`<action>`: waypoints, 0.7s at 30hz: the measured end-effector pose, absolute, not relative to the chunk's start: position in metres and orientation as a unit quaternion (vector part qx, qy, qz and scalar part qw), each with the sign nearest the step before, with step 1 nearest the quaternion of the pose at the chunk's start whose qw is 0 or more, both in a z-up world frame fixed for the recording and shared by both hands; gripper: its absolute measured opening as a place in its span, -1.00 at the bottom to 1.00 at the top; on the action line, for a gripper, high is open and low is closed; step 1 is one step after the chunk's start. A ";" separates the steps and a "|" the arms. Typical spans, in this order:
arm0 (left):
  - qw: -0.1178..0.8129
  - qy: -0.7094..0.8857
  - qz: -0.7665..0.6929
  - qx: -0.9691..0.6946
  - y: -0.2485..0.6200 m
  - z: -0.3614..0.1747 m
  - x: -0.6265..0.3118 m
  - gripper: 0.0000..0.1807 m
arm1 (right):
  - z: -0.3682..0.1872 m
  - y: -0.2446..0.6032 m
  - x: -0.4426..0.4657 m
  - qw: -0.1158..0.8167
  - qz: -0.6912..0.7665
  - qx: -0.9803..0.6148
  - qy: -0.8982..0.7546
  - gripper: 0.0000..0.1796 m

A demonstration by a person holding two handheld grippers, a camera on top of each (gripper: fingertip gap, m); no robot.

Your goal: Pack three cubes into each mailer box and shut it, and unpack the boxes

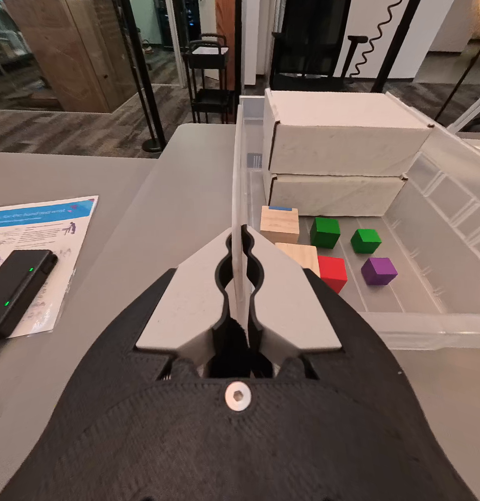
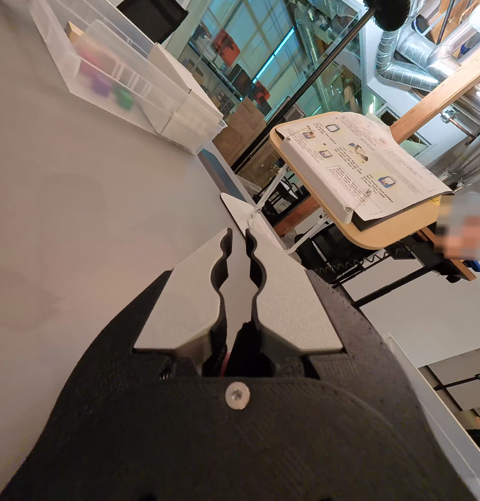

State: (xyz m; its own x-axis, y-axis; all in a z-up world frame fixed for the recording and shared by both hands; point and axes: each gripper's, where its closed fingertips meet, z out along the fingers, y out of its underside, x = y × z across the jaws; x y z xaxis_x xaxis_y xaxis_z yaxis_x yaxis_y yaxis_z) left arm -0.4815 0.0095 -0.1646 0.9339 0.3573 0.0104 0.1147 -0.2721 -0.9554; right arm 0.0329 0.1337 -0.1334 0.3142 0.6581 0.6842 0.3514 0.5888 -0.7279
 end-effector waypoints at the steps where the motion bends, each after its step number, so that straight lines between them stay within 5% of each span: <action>1: 0.582 -0.147 0.111 -0.792 0.009 -0.165 -0.482 -0.99 | -0.135 0.135 0.033 0.679 0.113 -0.441 -0.575 -0.92; 14: 0.573 -0.109 0.068 -0.809 -0.002 -0.166 -0.518 -0.99 | -0.149 0.144 0.035 0.656 0.124 -0.468 -0.579 -0.93; 21: 0.594 -0.022 0.131 -0.793 -0.011 -0.104 -0.514 -0.23 | -0.153 0.149 0.038 0.650 0.126 -0.481 -0.575 -0.92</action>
State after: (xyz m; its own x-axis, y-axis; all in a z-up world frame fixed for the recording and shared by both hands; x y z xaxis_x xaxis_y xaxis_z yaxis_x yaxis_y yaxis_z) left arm -0.5136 -0.0112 -0.1035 0.9647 0.1906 -0.1817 -0.1209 -0.2925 -0.9486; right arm 0.0376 0.1494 -0.1532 0.3073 0.7169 0.6258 0.3896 0.5052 -0.7700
